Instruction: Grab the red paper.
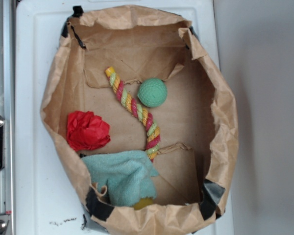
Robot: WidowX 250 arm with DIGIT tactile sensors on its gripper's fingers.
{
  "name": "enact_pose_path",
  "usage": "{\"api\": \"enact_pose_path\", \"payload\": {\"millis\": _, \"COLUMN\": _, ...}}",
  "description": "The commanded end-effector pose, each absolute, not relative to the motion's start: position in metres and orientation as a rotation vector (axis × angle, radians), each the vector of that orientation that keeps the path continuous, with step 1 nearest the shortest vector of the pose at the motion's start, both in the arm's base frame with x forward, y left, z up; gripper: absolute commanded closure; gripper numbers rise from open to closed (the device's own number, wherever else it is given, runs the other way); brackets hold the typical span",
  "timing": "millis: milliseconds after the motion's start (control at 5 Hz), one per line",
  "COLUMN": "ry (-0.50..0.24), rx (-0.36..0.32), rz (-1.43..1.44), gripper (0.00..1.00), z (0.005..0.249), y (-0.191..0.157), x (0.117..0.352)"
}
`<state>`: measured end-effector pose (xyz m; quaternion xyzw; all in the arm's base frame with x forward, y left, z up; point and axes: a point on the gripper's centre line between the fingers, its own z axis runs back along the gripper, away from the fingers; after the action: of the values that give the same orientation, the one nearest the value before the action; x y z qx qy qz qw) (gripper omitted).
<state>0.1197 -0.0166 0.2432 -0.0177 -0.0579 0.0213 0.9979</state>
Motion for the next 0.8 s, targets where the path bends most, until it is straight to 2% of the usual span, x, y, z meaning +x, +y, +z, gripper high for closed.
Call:
{"api": "enact_pose_path", "payload": {"millis": 0, "ry": -0.116, "rx": -0.035, "rz": 0.043, "gripper": 0.00, "z": 0.243, "y": -0.017, "x": 0.120}}
{"api": "enact_pose_path", "payload": {"millis": 200, "ry": -0.107, "rx": -0.042, "rz": 0.084, "gripper": 0.00, "z": 0.224, "y": -0.016, "x": 0.170}}
{"api": "enact_pose_path", "payload": {"millis": 400, "ry": -0.128, "rx": -0.079, "rz": 0.102, "gripper": 0.00, "z": 0.218, "y": -0.005, "x": 0.215}}
{"api": "enact_pose_path", "payload": {"millis": 600, "ry": -0.144, "rx": -0.085, "rz": 0.107, "gripper": 0.00, "z": 0.203, "y": 0.017, "x": 0.249}}
